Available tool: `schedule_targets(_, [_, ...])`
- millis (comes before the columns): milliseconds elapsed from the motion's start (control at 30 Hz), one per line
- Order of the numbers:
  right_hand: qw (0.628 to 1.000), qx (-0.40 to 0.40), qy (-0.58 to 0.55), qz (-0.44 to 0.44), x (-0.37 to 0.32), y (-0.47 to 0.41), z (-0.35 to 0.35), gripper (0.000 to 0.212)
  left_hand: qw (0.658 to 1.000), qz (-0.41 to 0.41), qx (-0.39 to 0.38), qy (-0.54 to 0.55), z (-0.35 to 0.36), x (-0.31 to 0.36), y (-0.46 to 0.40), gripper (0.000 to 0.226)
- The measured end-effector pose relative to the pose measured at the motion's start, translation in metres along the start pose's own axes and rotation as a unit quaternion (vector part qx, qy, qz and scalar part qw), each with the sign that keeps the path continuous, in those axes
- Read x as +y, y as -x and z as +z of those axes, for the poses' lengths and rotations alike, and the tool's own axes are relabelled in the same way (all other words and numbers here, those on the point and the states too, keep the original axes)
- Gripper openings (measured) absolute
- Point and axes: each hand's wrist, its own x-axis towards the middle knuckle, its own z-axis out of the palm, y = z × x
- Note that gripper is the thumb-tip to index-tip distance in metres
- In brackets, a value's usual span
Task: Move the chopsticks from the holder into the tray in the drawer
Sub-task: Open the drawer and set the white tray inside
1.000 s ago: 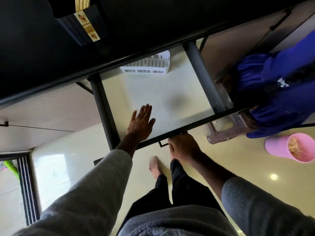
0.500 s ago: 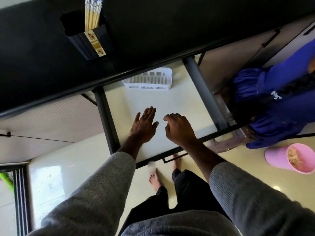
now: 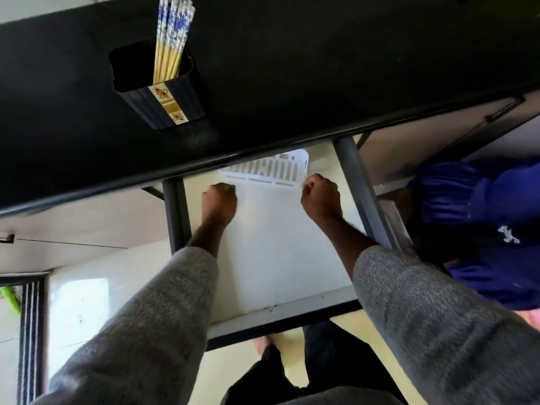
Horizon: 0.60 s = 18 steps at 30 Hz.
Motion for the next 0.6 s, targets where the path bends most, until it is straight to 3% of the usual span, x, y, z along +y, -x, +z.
schedule_targets(67, [1.000, -0.017, 0.004, 0.019, 0.001, -0.022, 0.001, 0.023, 0.985, -0.106, 0.047, 0.129, -0.002, -0.002, -0.024, 0.023])
schedule_targets(133, [0.999, -0.027, 0.009, 0.044, 0.000, -0.041, 0.003, 0.032, 0.973, -0.151, 0.059, 0.165, -0.004, 0.003, -0.039, 0.025])
schedule_targets(200, [0.996, -0.036, 0.001, 0.077, 0.000, -0.057, 0.006, 0.039, 0.965, -0.175, 0.035, 0.191, -0.004, 0.009, -0.049, 0.045])
schedule_targets(433, [0.996, -0.058, 0.009, 0.071, 0.003, -0.072, 0.017, 0.031, 0.951, -0.158, -0.069, 0.256, 0.009, 0.011, -0.057, 0.046])
schedule_targets(600, [0.997, -0.036, 0.028, 0.069, 0.009, -0.054, 0.015, 0.025, 0.961, -0.169, 0.024, 0.217, 0.014, -0.004, -0.038, 0.025])
